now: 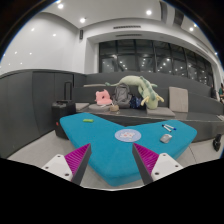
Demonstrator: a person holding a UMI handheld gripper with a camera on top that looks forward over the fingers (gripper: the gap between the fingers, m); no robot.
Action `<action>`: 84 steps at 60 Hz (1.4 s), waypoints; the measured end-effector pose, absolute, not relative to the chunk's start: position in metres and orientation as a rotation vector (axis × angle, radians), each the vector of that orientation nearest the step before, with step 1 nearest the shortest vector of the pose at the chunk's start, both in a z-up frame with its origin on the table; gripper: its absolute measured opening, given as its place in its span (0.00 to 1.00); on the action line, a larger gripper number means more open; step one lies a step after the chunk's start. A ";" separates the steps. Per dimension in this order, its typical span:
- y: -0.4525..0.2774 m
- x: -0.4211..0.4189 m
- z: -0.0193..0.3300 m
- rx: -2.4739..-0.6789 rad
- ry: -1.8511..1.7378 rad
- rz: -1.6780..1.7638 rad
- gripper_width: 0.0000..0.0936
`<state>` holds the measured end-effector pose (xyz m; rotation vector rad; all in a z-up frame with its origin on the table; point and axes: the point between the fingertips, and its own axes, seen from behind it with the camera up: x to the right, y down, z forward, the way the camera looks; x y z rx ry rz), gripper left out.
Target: Arrange mouse
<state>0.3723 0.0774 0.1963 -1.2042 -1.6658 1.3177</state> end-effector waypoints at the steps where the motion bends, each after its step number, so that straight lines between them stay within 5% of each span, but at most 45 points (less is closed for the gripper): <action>1: 0.078 0.372 0.196 -1.203 -1.665 1.315 0.90; 28: 0.123 0.344 0.181 -1.275 -1.608 1.226 0.91; 46: 0.222 0.297 0.154 -1.310 -1.528 1.104 0.91; 65: 0.335 0.243 0.106 -1.377 -1.476 0.967 0.91; 84: 0.366 0.180 0.059 -1.441 -1.535 0.969 0.90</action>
